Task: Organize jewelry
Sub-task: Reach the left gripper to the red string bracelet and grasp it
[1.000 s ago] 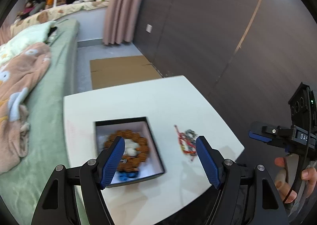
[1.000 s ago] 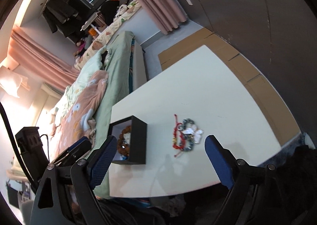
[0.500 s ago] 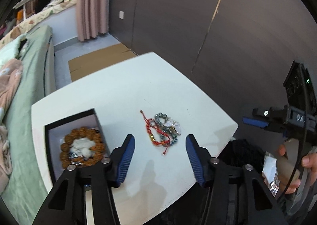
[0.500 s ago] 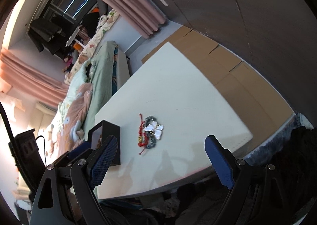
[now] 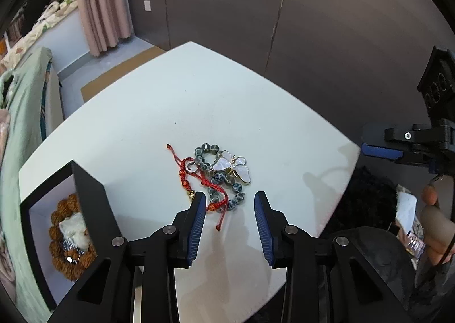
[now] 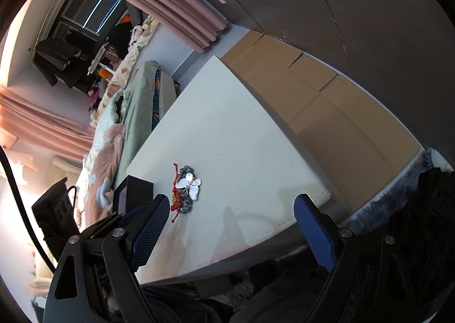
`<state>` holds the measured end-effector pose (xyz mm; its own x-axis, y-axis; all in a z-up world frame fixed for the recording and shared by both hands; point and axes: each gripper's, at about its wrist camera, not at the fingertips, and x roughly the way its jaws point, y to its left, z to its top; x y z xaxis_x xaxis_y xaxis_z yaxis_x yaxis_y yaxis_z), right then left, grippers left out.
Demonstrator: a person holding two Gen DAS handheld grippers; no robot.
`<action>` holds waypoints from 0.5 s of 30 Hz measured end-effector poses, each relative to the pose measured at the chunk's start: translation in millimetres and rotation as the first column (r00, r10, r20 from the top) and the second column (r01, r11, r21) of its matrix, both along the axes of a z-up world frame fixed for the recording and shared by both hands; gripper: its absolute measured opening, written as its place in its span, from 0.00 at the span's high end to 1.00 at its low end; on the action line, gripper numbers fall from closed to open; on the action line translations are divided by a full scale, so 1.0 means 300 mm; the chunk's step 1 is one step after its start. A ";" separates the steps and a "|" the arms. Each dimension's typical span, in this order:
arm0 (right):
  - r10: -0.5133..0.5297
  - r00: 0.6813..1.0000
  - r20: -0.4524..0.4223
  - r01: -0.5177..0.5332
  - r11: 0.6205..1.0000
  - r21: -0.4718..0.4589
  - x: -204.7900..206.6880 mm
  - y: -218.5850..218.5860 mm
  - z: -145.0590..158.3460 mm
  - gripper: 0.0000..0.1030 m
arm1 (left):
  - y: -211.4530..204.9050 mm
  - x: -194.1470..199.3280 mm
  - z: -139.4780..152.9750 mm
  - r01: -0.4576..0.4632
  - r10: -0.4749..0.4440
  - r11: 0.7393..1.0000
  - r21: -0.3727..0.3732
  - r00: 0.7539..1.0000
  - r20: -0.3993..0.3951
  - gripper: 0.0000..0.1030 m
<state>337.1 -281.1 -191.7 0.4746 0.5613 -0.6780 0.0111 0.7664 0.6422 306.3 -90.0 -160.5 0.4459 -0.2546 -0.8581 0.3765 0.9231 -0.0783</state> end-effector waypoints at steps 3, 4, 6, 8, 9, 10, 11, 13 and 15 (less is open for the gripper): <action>-0.001 1.000 -0.007 0.001 1.000 0.005 0.009 -0.008 -0.014 0.12 | -0.003 0.020 -0.025 0.005 -0.005 1.000 0.018 1.000 -0.010 0.64; -0.001 1.000 -0.010 0.001 1.000 0.007 0.014 -0.010 -0.019 0.12 | -0.003 0.025 -0.034 0.007 -0.007 1.000 0.024 1.000 -0.015 0.65; 0.000 1.000 -0.013 0.000 1.000 0.007 0.016 -0.012 -0.024 0.12 | 0.000 0.035 -0.055 0.004 -0.003 1.000 0.028 1.000 -0.030 0.67; 0.000 1.000 -0.016 0.000 1.000 0.007 0.020 -0.013 -0.027 0.12 | 0.006 0.039 -0.074 0.001 0.000 1.000 0.024 0.999 -0.051 0.81; 0.000 1.000 -0.017 0.000 1.000 0.007 0.021 -0.014 -0.029 0.12 | 0.012 0.041 -0.082 0.001 0.000 1.000 0.011 0.998 -0.060 0.81; -0.002 1.000 -0.019 0.002 1.000 0.008 0.023 -0.015 -0.030 0.12 | 0.017 0.040 -0.085 0.000 0.000 1.000 -0.003 0.998 -0.063 0.82; -0.004 1.000 -0.020 0.004 1.000 0.008 0.023 -0.017 -0.031 0.12 | 0.024 0.039 -0.086 0.001 -0.002 1.000 -0.017 0.998 -0.067 0.85; -0.004 1.000 -0.022 0.004 1.000 0.008 0.024 -0.014 -0.029 0.12 | 0.031 0.039 -0.081 -0.005 0.003 1.000 -0.028 0.998 -0.065 0.98; -0.004 1.000 -0.020 0.004 1.000 0.008 0.024 -0.015 -0.031 0.12 | 0.051 0.038 -0.074 -0.017 0.013 0.998 -0.053 0.997 -0.075 0.98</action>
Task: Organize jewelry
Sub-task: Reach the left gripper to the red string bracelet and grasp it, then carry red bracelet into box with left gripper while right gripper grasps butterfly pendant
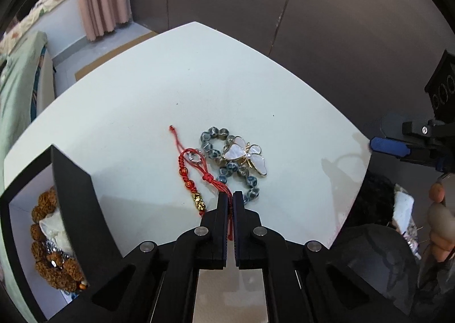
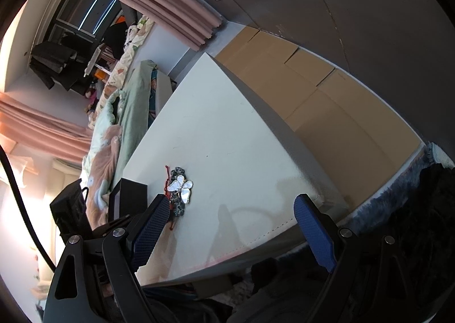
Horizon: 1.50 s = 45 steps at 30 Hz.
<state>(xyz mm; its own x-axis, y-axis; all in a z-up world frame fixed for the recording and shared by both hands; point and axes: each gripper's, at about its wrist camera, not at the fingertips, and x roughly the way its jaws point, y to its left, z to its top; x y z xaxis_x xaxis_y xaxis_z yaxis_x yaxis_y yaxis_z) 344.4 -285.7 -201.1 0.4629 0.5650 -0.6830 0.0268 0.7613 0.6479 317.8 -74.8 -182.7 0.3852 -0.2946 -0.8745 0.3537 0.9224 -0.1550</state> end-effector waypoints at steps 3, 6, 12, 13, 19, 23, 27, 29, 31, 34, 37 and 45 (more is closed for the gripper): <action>0.011 1.000 0.007 -0.011 1.000 -0.001 0.001 0.012 0.005 0.12 | 0.017 -0.014 0.026 -0.012 0.012 1.000 -0.015 1.000 0.020 0.98; 0.029 0.999 0.013 -0.029 1.000 -0.001 0.003 0.034 0.013 0.12 | 0.035 -0.025 0.062 -0.024 0.025 0.999 -0.042 0.999 0.036 0.98; 0.081 0.997 0.017 -0.081 0.997 -0.004 0.027 0.110 0.036 0.12 | 0.084 -0.038 0.147 -0.062 0.070 0.994 -0.088 0.994 0.088 0.98; 0.092 0.996 0.016 -0.092 0.996 -0.007 0.034 0.131 0.040 0.12 | 0.095 -0.040 0.161 -0.069 0.078 0.993 -0.093 0.992 0.097 0.98; 0.168 0.986 -0.006 -0.169 0.985 -0.036 0.094 0.254 0.044 0.14 | 0.161 -0.057 0.230 -0.110 0.128 0.985 -0.132 0.982 0.137 0.98; 0.213 0.977 -0.032 -0.215 0.973 -0.086 0.141 0.321 0.038 0.18 | 0.196 -0.079 0.259 -0.123 0.144 0.983 -0.139 0.977 0.157 0.98; 0.286 0.957 -0.052 -0.291 0.942 -0.164 0.185 0.392 0.035 0.18 | 0.235 -0.096 0.279 -0.139 0.164 0.979 -0.151 0.972 0.167 0.98; 0.329 0.942 -0.068 -0.336 0.918 -0.210 0.208 0.426 0.033 0.18 | 0.256 -0.106 0.286 -0.148 0.175 0.976 -0.159 0.970 0.170 0.98; 0.373 0.924 -0.087 -0.382 0.889 -0.253 0.224 0.462 0.027 0.18 | 0.270 -0.115 0.294 -0.158 0.187 0.973 -0.168 0.967 0.173 0.98; 0.421 0.900 -0.111 -0.434 0.849 -0.303 0.243 0.498 0.019 0.24 | 0.295 -0.125 0.301 -0.170 0.202 0.969 -0.178 0.964 0.175 0.98; 0.453 0.879 -0.150 -0.476 0.811 -0.339 0.265 0.522 0.000 0.28 | 0.320 -0.138 0.309 -0.178 0.211 0.966 -0.187 0.961 0.177 0.98; 0.525 0.828 -0.199 -0.558 0.730 -0.396 0.281 0.562 -0.018 0.35 | 0.358 -0.160 0.314 -0.198 0.235 0.959 -0.205 0.956 0.176 0.98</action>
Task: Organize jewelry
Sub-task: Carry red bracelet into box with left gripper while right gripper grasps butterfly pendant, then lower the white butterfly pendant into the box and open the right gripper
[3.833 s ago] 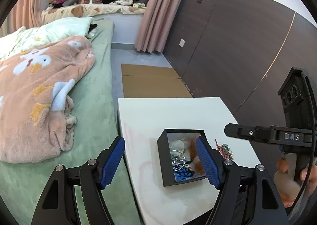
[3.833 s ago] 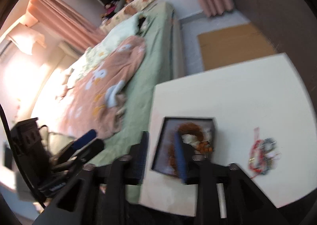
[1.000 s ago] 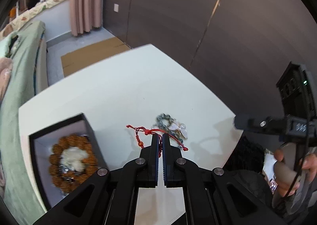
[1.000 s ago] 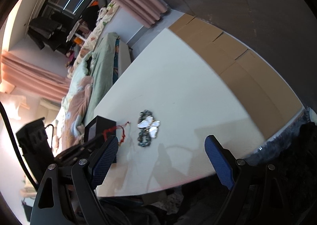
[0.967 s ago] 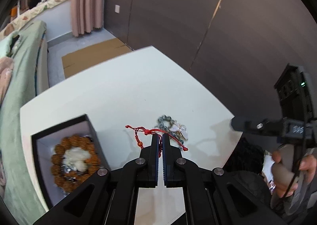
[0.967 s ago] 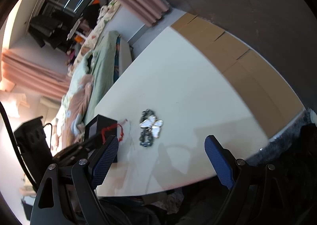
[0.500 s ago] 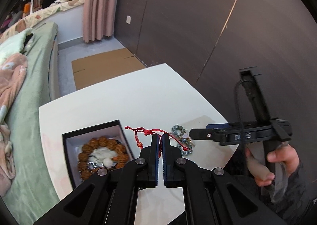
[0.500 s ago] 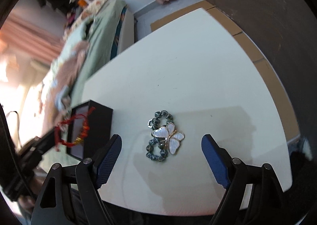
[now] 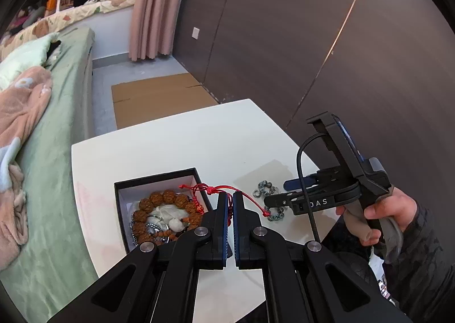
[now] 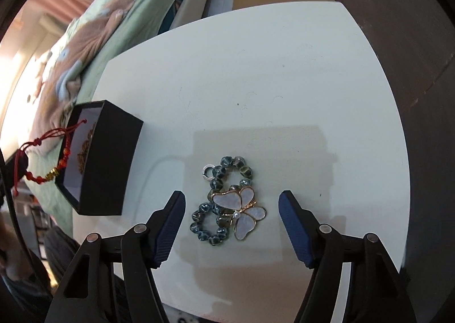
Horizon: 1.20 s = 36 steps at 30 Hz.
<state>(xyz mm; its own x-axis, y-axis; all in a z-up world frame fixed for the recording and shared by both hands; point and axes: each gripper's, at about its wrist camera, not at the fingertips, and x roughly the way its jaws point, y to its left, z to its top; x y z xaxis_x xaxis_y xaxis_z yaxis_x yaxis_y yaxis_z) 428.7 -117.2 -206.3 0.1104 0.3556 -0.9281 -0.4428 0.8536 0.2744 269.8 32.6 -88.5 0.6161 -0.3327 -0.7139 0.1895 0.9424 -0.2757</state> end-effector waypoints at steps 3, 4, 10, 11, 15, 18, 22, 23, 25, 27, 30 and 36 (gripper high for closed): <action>0.023 1.000 0.004 -0.023 0.999 -0.034 0.003 0.011 0.004 0.41 | 0.004 -0.008 0.003 -0.004 0.004 1.000 -0.001 1.000 0.003 0.98; 0.032 0.999 0.005 -0.032 0.998 -0.046 0.004 0.015 0.005 0.43 | 0.007 -0.010 0.005 -0.006 0.006 1.000 -0.002 1.000 0.004 0.98; 0.086 0.996 0.036 -0.080 0.988 -0.135 -0.008 0.034 0.007 0.53 | 0.027 -0.023 0.025 -0.020 0.020 1.000 -0.015 1.000 0.019 0.98; 0.088 0.996 0.036 -0.082 0.987 -0.136 -0.003 0.034 0.011 0.57 | 0.032 -0.024 0.027 -0.023 0.024 1.000 -0.016 1.000 0.020 0.97; 0.079 0.997 0.017 -0.076 0.989 -0.129 0.001 0.028 0.016 0.69 | 0.059 -0.028 0.024 -0.059 0.059 0.998 -0.006 0.998 0.020 0.98; 0.071 0.997 0.032 -0.066 0.989 -0.130 -0.015 0.030 0.042 0.69 | 0.072 -0.023 0.014 -0.082 0.082 0.997 0.012 0.996 0.017 0.97; 0.062 0.996 0.068 -0.054 0.993 -0.104 -0.047 0.025 0.111 0.69 | 0.098 -0.003 -0.015 -0.108 0.108 0.994 -0.002 0.994 -0.026 0.97; 0.059 0.996 0.072 -0.051 0.994 -0.101 -0.046 0.028 0.120 0.69 | 0.106 0.002 -0.023 -0.111 0.111 0.994 -0.014 0.993 -0.044 0.97; 0.049 0.995 0.087 -0.041 0.995 -0.089 -0.054 0.028 0.153 0.69 | 0.122 0.010 -0.041 -0.116 0.112 0.992 -0.041 0.991 -0.074 0.97; 0.041 0.994 0.102 -0.034 0.997 -0.071 -0.063 0.031 0.191 0.69 | 0.135 0.007 -0.049 -0.124 0.119 0.991 -0.054 0.989 -0.088 0.96; 0.037 0.992 0.121 -0.033 0.999 -0.033 -0.075 0.043 0.241 0.69 | 0.156 -0.001 -0.053 -0.141 0.135 0.988 -0.066 0.986 -0.094 0.68; 0.056 0.989 0.138 -0.065 0.996 0.061 -0.098 0.152 0.318 0.69 | 0.218 -0.035 -0.034 -0.180 0.174 0.979 -0.098 0.983 -0.065 0.18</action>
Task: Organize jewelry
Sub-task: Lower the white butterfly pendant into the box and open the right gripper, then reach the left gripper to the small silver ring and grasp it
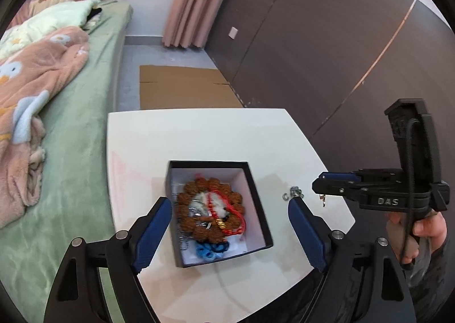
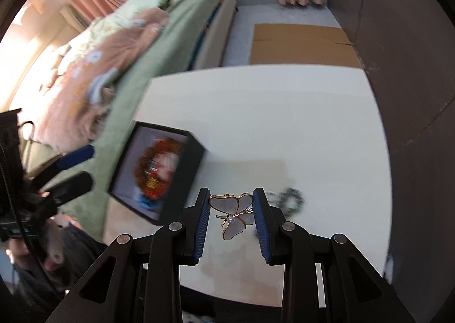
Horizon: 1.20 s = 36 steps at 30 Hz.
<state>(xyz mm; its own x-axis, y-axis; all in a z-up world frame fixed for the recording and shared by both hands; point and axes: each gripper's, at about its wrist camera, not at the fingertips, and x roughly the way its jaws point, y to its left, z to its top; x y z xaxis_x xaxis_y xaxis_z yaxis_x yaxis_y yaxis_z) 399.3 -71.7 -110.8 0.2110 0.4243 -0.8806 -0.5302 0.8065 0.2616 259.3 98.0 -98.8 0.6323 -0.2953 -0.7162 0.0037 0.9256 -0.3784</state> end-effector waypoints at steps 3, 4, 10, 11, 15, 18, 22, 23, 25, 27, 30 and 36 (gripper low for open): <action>0.027 1.000 0.001 -0.027 0.999 0.038 -0.019 0.068 0.024 0.69 | 0.040 -0.019 0.014 -0.042 0.041 0.999 0.027 0.999 0.012 0.18; 0.037 0.999 0.003 -0.037 0.998 0.046 -0.025 0.092 0.031 0.69 | 0.051 -0.023 0.017 -0.051 0.050 0.998 0.029 0.999 0.016 0.18; 0.079 0.997 0.005 -0.079 0.994 0.075 -0.054 0.211 0.045 0.69 | 0.128 -0.061 0.030 -0.107 0.106 0.993 0.044 0.994 0.039 0.18; 0.081 0.997 0.002 -0.081 0.993 0.081 -0.054 0.228 0.043 0.69 | 0.139 -0.066 0.030 -0.116 0.114 0.992 0.047 0.993 0.039 0.18; 0.101 0.995 -0.002 -0.101 0.988 0.114 -0.052 0.287 0.036 0.64 | 0.182 -0.085 0.023 -0.140 0.139 0.990 0.028 0.990 0.037 0.18; 0.061 0.998 -0.008 -0.060 0.993 0.101 -0.043 0.290 0.019 0.26 | 0.178 -0.095 0.027 -0.139 0.136 0.989 0.052 0.989 0.048 0.18; -0.026 0.999 -0.029 0.030 0.987 0.161 -0.035 0.195 0.017 0.25 | 0.164 -0.095 0.033 -0.122 0.119 0.991 0.050 0.991 0.060 0.18; -0.050 0.998 -0.035 0.055 0.982 0.179 -0.037 0.164 0.018 0.25 | 0.160 -0.092 0.034 -0.114 0.111 0.993 0.040 0.992 0.062 0.18; -0.101 0.994 -0.036 0.106 0.971 0.213 -0.052 0.091 0.019 0.25 | 0.140 -0.081 0.037 -0.097 0.094 0.995 0.034 0.994 0.064 0.18; -0.140 0.989 -0.043 0.147 0.961 0.236 -0.064 0.033 0.019 0.25 | 0.111 -0.069 0.039 -0.078 0.076 0.996 0.042 0.995 0.064 0.18; -0.205 0.977 -0.049 0.211 0.942 0.261 -0.081 -0.063 0.012 0.24 | 0.064 -0.053 0.041 -0.048 0.045 0.998 0.042 0.997 0.063 0.18; -0.305 0.950 -0.066 0.310 0.901 0.303 -0.105 -0.220 -0.006 0.24 | -0.051 -0.016 0.037 0.021 -0.024 0.998 0.060 0.998 0.051 0.18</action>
